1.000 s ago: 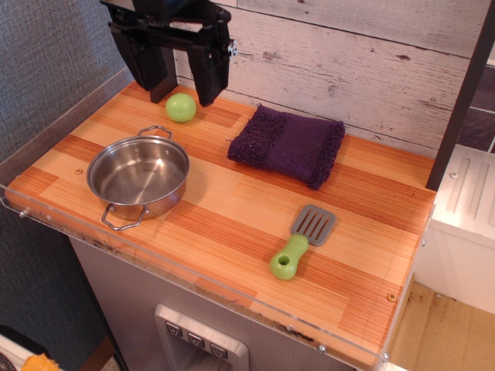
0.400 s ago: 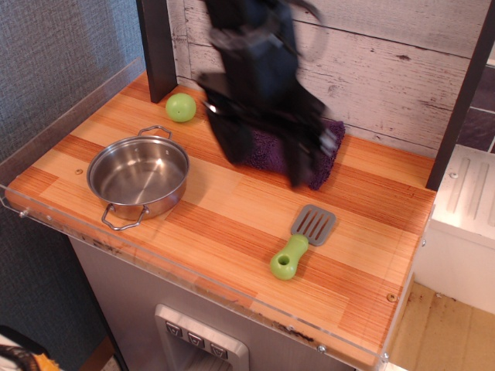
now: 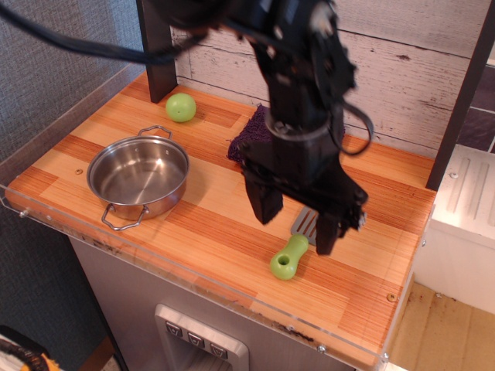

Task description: Place the green scoop on top of the purple towel.

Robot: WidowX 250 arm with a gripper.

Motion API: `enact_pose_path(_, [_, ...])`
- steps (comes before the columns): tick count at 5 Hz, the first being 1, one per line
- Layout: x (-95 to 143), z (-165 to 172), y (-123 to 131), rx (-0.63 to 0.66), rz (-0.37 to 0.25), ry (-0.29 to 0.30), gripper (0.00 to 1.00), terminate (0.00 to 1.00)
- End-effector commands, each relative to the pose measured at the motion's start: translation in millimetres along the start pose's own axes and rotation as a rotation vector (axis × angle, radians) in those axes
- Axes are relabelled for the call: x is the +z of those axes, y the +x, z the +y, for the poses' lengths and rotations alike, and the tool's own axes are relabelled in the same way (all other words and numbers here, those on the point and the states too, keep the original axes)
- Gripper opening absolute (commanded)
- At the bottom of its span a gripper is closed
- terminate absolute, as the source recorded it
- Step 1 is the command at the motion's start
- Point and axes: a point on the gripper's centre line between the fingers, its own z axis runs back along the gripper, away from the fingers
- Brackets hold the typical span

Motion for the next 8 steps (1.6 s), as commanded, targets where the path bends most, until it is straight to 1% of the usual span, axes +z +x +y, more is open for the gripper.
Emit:
enact_pose_path(1, [-25.2,-1.0,6.6,0.015,-0.004,0.043,1.00,0.00])
enact_pose_path(2, [-33.7,1.7,7.1,0.016,0.012,0.055,1.00,0.00])
enact_pose_path(3, [-44.3,2.0,6.1,0.016,0.034,0.046,1.00,0.00])
enact_pose_path(4, [-46.9,1.6,5.1,0.006,0.028,0.041,0.00,0.00])
enact_pose_path(5, [-45.6,1.8,4.1,0.006,0.030,0.036,0.00,0.00])
enact_pose_path(6, [-23.3,6.1,13.2,-0.010,-0.004,0.017,0.00,0.00])
enact_pose_path(7, [20.9,9.2,40.9,-0.040,-0.075,-0.004,0.00,0.00])
enact_pose_path(8, [40.5,24.2,73.3,0.009,-0.116,-0.018,0.00,0.00])
